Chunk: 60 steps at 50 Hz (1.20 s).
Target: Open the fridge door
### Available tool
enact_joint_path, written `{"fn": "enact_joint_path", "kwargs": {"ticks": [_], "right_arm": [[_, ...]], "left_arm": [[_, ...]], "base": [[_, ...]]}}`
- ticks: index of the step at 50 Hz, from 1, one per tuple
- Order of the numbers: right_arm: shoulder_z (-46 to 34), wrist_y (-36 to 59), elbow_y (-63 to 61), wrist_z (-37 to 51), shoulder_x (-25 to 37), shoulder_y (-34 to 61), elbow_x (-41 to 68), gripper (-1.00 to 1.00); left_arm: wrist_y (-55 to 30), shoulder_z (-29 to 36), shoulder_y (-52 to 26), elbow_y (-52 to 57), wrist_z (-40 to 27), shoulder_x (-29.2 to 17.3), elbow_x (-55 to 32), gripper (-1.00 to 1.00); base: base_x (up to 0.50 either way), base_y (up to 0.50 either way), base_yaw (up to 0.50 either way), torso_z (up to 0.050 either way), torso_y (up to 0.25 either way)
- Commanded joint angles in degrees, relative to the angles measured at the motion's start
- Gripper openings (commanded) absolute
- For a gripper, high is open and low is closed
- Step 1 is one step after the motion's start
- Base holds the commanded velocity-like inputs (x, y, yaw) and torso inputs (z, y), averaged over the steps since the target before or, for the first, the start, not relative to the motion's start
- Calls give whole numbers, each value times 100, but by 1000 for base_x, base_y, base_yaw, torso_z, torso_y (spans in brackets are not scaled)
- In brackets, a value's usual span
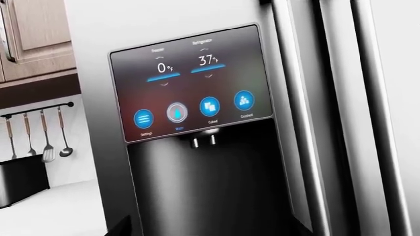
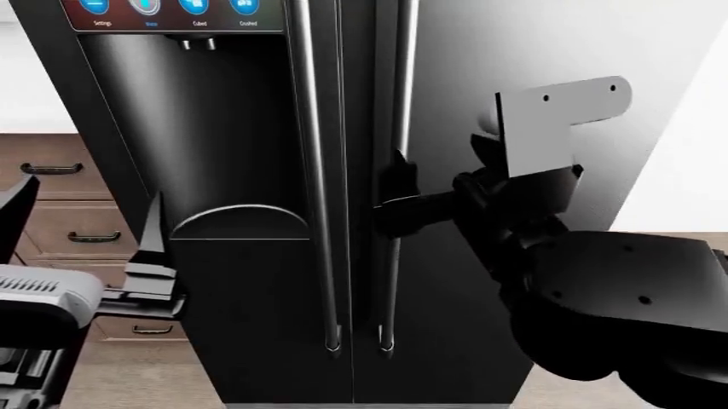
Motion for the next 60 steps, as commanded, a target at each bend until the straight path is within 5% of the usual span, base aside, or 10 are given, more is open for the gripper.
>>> {"fn": "enact_joint_path", "kwargs": {"ticks": [1, 60], "right_arm": [[67, -35, 220, 245, -347, 119, 282, 100], [-185, 475, 3143, -183, -1682, 886, 366, 100]], "left_arm": [[-57, 124, -155, -6, 31, 48, 9, 100], [33, 310, -171, -136, 143, 164, 154, 100]], "base": [[0, 0, 0, 0, 0], [0, 0, 0, 0, 0]]}}
